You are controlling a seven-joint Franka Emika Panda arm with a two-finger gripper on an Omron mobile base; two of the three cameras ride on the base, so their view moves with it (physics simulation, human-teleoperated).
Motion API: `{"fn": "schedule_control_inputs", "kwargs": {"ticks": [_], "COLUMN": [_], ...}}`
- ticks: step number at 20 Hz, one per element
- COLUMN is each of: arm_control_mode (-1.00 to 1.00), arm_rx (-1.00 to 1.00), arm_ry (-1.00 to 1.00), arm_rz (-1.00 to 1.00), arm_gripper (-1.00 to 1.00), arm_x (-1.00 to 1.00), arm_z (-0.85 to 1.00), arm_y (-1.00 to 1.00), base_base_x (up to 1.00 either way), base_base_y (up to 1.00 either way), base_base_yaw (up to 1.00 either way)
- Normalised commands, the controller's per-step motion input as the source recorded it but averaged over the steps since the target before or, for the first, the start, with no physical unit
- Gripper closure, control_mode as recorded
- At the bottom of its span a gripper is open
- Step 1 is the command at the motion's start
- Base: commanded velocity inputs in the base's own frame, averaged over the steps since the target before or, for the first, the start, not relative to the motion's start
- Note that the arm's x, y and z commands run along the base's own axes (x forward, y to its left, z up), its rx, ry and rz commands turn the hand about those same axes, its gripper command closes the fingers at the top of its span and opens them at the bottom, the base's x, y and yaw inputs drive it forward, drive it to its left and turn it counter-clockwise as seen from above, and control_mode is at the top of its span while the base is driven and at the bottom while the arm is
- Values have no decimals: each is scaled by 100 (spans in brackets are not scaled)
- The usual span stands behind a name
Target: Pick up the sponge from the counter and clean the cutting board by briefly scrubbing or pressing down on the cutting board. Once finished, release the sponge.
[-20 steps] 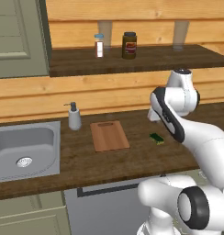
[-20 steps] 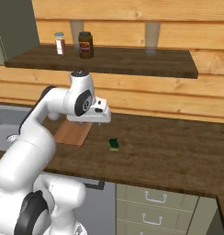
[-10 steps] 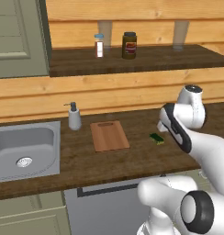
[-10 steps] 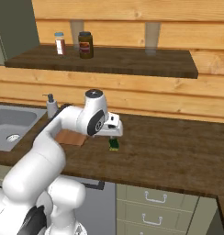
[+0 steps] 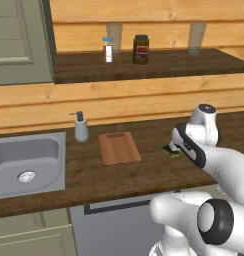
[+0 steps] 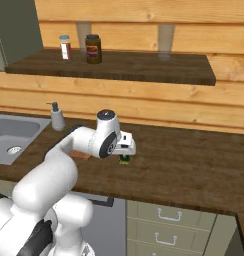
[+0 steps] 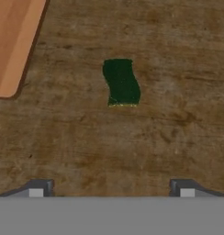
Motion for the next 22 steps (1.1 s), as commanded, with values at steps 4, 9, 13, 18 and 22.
{"fn": "schedule_control_inputs", "kwargs": {"ticks": [4, 9, 13, 18, 22], "arm_control_mode": [-100, -100, -100, -100, -100], "arm_rx": [0, 0, 0, 0, 0], "arm_ry": [1, 0, 0, 0, 0], "arm_rz": [0, 0, 0, 0, 0], "arm_gripper": [-100, -100, -100, -100, -100], "arm_x": [4, 25, 39, 49, 55], "arm_z": [-2, -25, -35, -21, -6], "arm_y": [-14, -12, -17, -14, -12], "base_base_x": [0, 0, 0, 0, 0], "base_base_y": [0, 0, 0, 0, 0], "base_base_yaw": [0, 0, 0, 0, 0]}}
